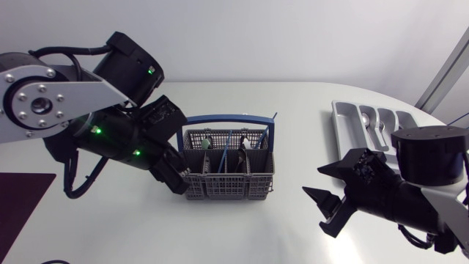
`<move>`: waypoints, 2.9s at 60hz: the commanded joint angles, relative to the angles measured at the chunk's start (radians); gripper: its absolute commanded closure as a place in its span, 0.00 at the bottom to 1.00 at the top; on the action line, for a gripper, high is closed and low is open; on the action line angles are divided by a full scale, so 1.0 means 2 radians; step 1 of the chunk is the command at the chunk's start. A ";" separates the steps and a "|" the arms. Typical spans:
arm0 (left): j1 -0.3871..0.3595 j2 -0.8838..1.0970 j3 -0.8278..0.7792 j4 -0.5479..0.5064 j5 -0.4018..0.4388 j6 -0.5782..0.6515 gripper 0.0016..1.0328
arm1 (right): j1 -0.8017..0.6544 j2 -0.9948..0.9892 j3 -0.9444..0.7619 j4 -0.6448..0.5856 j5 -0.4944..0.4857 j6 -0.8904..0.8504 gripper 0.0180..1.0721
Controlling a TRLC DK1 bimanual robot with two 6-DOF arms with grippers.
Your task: Sort the cutlery from the basket into the organizer compartments.
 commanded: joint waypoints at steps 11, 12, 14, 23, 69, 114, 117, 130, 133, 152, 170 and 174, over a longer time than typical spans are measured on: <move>0.005 -0.016 -0.022 -0.006 0.003 0.022 0.97 | 0.002 -0.003 -0.011 0.002 -0.002 -0.010 0.33; 0.005 -0.017 -0.021 -0.008 0.003 0.023 0.97 | 0.002 -0.003 -0.011 0.002 -0.002 -0.009 0.33; 0.005 -0.020 -0.019 -0.008 0.003 0.026 0.97 | 0.002 -0.003 -0.011 0.002 -0.002 -0.009 0.33; 0.005 -0.035 0.001 -0.027 0.003 0.033 0.97 | 0.002 -0.003 -0.011 0.002 -0.002 -0.009 0.33; -0.019 -0.115 0.139 -0.146 0.036 0.095 0.97 | -0.004 -0.071 0.021 -0.042 -0.024 -0.031 0.28; -0.085 -0.103 0.125 -0.134 0.174 0.170 0.97 | 0.115 -0.059 0.103 -0.079 -0.074 -0.069 0.20; -0.085 -0.095 0.123 -0.130 0.184 0.170 0.97 | 0.130 -0.050 0.106 -0.076 -0.074 -0.066 0.20; -0.095 -0.064 0.117 -0.122 0.207 0.182 0.97 | 0.182 -0.013 0.114 -0.055 -0.068 -0.059 0.21; -0.099 -0.059 0.117 -0.120 0.211 0.183 0.97 | 0.186 -0.005 0.113 -0.047 -0.070 -0.061 0.25; -0.107 -0.041 0.120 -0.114 0.226 0.186 0.97 | 0.200 0.009 0.115 -0.029 -0.081 -0.065 0.60; -0.109 -0.038 0.122 -0.113 0.232 0.187 0.97 | 0.201 0.023 0.114 -0.021 -0.089 -0.066 0.73; -0.108 -0.038 0.123 -0.114 0.233 0.186 0.97 | 0.205 0.025 0.113 -0.021 -0.089 -0.065 0.73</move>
